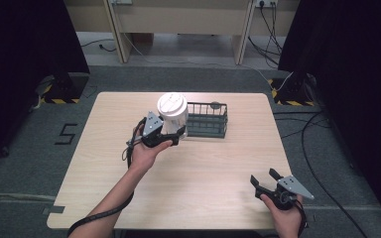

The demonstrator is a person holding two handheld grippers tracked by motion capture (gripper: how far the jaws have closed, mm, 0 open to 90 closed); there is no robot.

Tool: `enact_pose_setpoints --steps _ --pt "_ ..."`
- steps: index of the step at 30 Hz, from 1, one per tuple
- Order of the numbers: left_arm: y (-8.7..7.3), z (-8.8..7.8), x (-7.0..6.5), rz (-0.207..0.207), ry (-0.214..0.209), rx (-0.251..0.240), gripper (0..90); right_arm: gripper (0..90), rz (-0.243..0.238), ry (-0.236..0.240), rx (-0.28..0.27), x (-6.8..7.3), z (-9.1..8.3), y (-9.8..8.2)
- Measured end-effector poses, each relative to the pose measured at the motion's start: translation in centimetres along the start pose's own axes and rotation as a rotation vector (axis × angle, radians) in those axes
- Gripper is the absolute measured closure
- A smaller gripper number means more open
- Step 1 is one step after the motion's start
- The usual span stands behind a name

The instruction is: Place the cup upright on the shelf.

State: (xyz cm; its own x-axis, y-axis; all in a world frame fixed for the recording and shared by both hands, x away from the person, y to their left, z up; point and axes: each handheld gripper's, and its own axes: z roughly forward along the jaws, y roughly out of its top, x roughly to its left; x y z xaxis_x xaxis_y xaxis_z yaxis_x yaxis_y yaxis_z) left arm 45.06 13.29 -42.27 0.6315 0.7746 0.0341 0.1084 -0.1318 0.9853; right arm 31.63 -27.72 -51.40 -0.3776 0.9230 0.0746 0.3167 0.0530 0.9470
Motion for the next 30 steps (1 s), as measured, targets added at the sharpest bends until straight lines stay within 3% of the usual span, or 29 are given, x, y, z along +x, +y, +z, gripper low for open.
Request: enact_pose_setpoints --steps 14,30 --pt "0.1 1.1 -0.9 0.005 -0.019 0.008 17.9 20.2 0.002 0.003 0.004 0.1 0.0 0.0" --pt "1.2 2.9 -1.7 0.017 -0.037 0.001 17.9 19.9 0.004 0.003 -0.003 0.0 0.0 0.0"
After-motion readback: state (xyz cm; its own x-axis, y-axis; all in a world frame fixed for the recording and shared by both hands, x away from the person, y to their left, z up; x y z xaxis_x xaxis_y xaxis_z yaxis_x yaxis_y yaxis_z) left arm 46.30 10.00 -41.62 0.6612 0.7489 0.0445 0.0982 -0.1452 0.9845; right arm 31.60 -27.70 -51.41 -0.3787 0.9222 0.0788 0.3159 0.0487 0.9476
